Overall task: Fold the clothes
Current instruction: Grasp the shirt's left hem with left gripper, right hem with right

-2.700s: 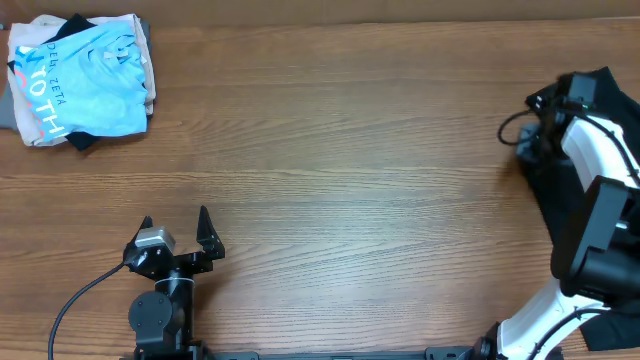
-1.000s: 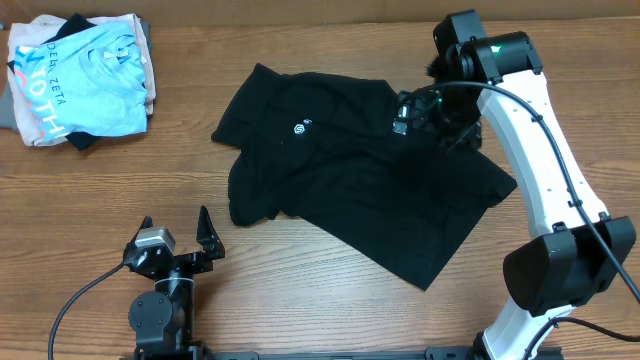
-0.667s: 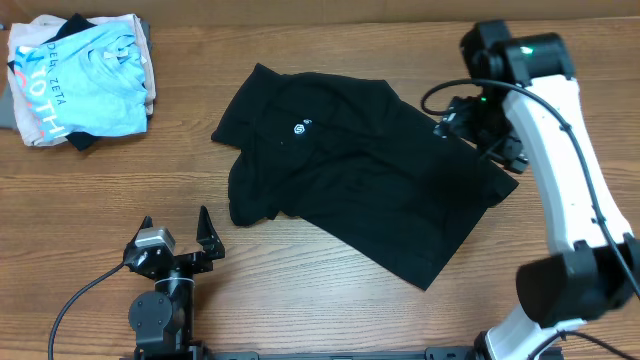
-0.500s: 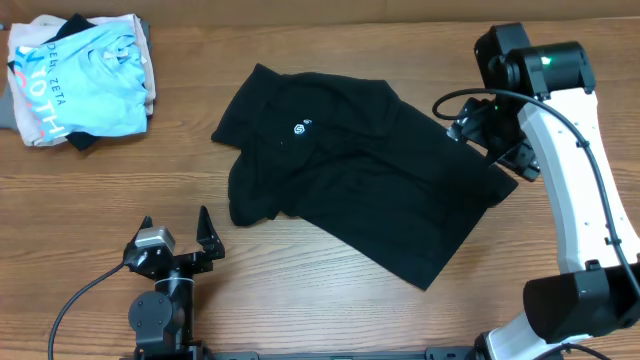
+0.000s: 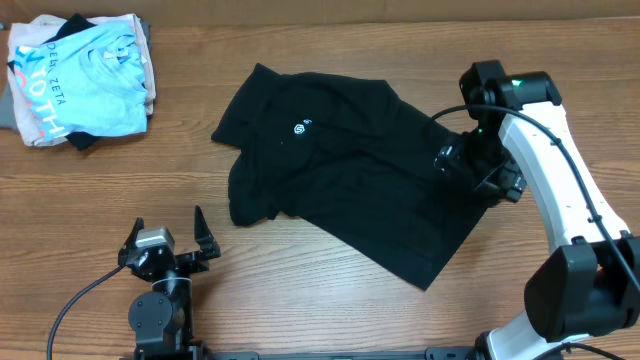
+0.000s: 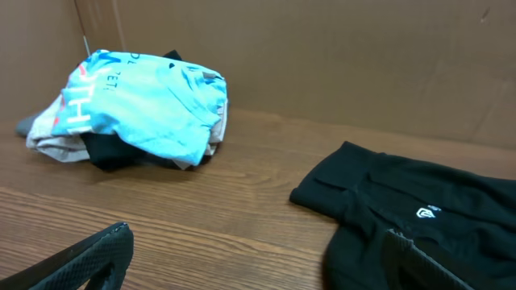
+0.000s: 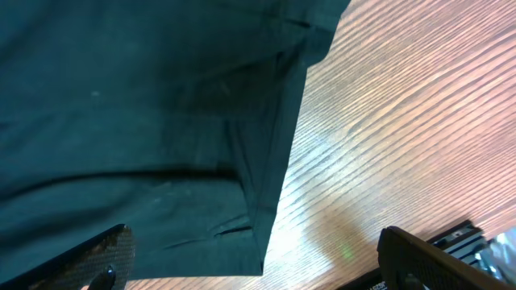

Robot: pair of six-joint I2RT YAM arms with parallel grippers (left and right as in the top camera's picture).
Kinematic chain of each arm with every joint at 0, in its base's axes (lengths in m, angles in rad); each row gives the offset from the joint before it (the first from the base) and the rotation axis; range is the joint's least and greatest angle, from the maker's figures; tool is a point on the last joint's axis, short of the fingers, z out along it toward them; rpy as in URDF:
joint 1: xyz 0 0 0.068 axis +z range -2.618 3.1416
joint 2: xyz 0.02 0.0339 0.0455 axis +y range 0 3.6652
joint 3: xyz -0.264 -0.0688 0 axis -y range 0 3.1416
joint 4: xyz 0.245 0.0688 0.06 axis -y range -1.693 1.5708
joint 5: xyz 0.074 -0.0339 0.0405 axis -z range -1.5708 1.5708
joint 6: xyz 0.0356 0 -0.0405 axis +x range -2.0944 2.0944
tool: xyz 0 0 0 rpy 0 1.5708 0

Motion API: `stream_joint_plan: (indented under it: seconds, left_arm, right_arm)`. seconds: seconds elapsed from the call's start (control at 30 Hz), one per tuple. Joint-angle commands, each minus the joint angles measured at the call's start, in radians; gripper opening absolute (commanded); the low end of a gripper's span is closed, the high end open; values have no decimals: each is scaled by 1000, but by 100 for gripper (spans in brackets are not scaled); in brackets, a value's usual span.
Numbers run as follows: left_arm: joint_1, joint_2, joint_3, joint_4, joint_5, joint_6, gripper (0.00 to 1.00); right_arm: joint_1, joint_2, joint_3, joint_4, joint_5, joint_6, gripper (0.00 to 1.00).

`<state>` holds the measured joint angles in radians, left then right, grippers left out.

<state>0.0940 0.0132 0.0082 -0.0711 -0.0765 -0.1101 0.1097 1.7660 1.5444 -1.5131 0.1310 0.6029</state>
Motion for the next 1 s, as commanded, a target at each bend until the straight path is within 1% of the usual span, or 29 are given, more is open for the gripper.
stream_joint_plan:
  seconds: [0.0,0.13,0.2,0.27,0.37,0.43,0.5,0.6,0.7,0.8,0.87,0.97]
  left_arm:
    - [10,-9,-3,5,-24,42,100]
    - [10,-9,-3,-2,53,-3,100]
    - [10,-9,-3,7,123,-79,100]
    - [10,-9,-3,16,219,-96,100]
    - [10,-9,-3,52,394,-96,100]
    - [10,-9,-1,108,516,-96,100]
    - [10,-9,15,130,570,-96,100]
    - [10,0,79,116,572,-89,100]
    - [10,56,193,33,570,-24,100]
    - [10,188,337,-92,563,65,100]
    - [10,320,444,-186,563,110,100]
    - [10,568,621,-352,569,156,100]
  right_arm:
    - [-49,-57,-82,34,-72,-52,100]
    - [-89,-129,-188,90,-179,-162,100]
    - [-100,-186,-246,127,-294,-239,100]
    - [-97,-211,-271,135,-340,-276,100]
    - [-85,-225,-297,133,-320,-282,100]
    - [-83,-225,-311,146,-307,-282,100]
    - [-83,-225,-330,165,-307,-282,100]
    - [-83,-225,-364,196,-308,-282,100]
    - [-83,-225,-399,236,-317,-277,100]
    - [-83,-225,-423,268,-355,-259,100]
    - [-83,-225,-431,283,-394,-259,100]
    - [-83,-225,-437,293,-395,-263,100]
